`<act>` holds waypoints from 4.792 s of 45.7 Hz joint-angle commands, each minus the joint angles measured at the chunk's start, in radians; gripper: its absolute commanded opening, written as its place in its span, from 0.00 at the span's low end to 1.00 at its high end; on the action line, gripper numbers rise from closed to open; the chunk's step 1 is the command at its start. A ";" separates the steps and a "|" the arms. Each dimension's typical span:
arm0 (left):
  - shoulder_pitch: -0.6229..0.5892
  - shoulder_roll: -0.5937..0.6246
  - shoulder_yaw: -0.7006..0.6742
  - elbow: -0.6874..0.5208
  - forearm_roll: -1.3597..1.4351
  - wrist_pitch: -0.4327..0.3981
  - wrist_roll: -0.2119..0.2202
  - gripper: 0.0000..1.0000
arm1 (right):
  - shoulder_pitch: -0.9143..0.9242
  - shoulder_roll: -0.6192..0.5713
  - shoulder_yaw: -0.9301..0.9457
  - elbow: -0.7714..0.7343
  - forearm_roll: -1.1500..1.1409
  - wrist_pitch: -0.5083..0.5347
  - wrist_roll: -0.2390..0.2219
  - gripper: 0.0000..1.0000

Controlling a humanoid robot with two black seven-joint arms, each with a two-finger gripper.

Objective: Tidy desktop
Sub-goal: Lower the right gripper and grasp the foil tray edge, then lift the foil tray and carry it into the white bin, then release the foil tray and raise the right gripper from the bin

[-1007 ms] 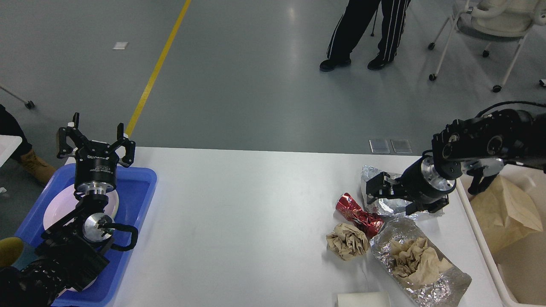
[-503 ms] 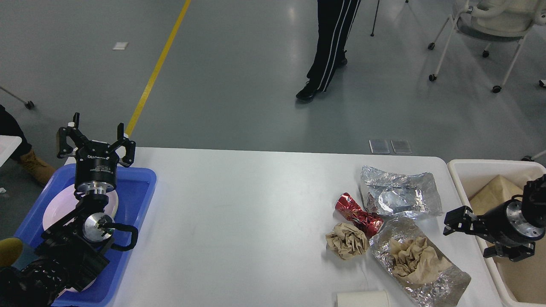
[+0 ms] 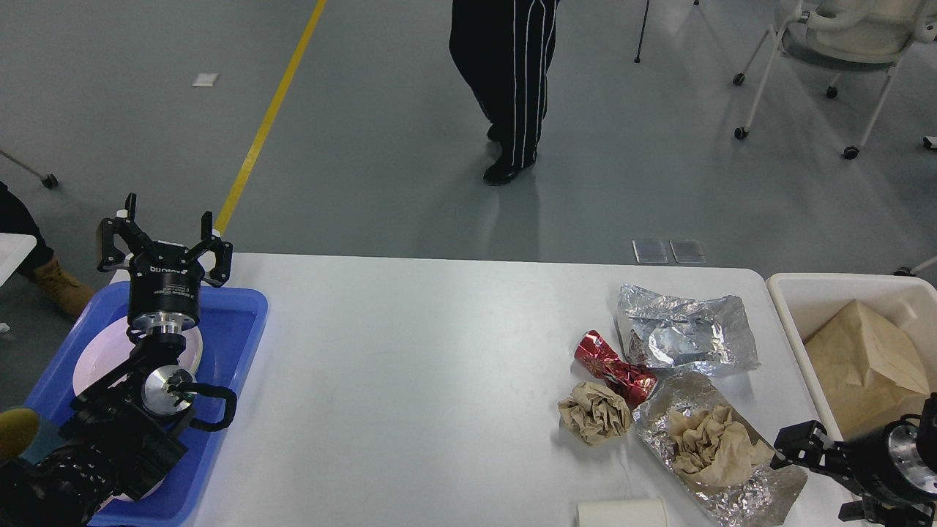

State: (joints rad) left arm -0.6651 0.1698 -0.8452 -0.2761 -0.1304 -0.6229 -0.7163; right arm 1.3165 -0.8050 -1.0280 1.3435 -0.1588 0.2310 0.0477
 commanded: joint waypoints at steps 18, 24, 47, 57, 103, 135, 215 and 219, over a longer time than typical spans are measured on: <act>-0.001 -0.001 0.000 0.000 0.000 0.000 0.000 0.97 | -0.255 0.109 0.078 -0.020 0.001 -0.338 0.055 0.48; -0.001 -0.001 0.000 0.000 0.000 0.000 0.000 0.97 | -0.246 0.115 0.088 -0.014 0.001 -0.361 0.055 0.00; -0.001 -0.001 0.000 0.000 0.000 0.000 0.000 0.97 | -0.241 0.105 0.088 -0.003 0.001 -0.372 0.055 0.00; -0.001 -0.001 0.000 0.000 0.000 0.000 0.001 0.97 | -0.214 0.075 0.078 0.003 -0.005 -0.358 0.055 0.00; -0.001 0.000 0.000 0.000 0.000 0.000 0.000 0.97 | 0.831 0.248 0.083 -0.006 -0.131 0.570 0.153 0.00; -0.001 0.000 0.000 0.000 0.000 0.000 0.000 0.97 | 0.239 0.052 0.043 -0.680 -0.120 0.458 0.146 0.00; -0.001 -0.001 0.000 0.000 0.000 0.002 0.000 0.97 | -0.542 0.251 0.304 -1.367 0.286 -0.190 -0.215 1.00; -0.001 -0.001 0.000 0.000 0.000 0.000 0.000 0.97 | -0.444 0.251 0.304 -1.350 0.283 -0.171 -0.212 1.00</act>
State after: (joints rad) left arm -0.6657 0.1693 -0.8452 -0.2761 -0.1304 -0.6226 -0.7163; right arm 0.7612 -0.5539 -0.7220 -0.0291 0.1305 0.0400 -0.1691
